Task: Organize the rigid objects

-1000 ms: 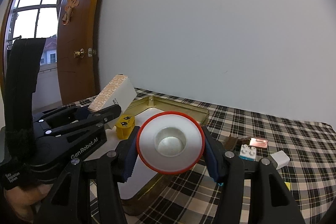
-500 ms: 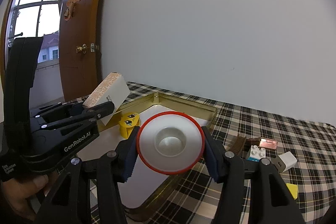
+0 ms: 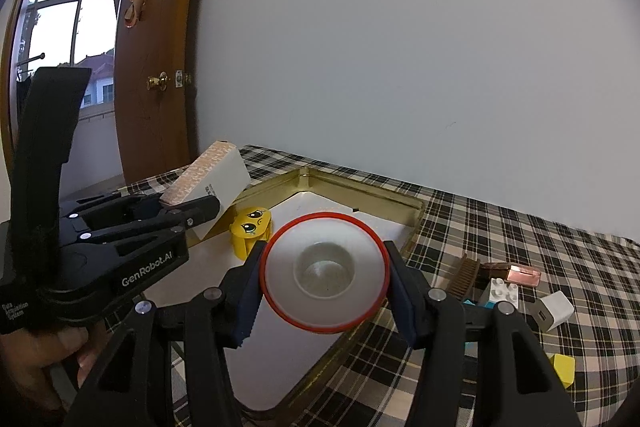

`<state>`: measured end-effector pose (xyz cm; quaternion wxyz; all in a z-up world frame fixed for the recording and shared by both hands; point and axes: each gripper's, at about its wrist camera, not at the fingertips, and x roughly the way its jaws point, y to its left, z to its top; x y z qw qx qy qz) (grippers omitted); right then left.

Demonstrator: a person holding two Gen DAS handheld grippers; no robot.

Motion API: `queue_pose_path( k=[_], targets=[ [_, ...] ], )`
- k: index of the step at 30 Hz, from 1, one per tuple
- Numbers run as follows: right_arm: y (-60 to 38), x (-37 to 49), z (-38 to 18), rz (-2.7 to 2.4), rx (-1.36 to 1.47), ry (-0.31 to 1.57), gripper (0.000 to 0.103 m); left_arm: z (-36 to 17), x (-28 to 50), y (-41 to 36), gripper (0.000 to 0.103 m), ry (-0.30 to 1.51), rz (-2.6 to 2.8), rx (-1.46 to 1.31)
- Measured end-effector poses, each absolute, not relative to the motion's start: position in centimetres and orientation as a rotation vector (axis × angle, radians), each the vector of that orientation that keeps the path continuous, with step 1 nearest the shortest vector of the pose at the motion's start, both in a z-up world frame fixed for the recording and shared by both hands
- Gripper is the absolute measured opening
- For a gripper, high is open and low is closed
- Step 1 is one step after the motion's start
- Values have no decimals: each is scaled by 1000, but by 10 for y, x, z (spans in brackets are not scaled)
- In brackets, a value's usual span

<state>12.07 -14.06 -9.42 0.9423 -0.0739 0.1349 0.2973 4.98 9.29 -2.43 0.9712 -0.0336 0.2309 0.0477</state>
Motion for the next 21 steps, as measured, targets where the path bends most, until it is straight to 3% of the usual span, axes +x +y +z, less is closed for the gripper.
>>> queue_pose_path(
  k=[21],
  targets=[
    [-119, 153, -101, 652, -161, 392, 58, -31, 74, 99, 23, 575, 31, -33]
  ],
)
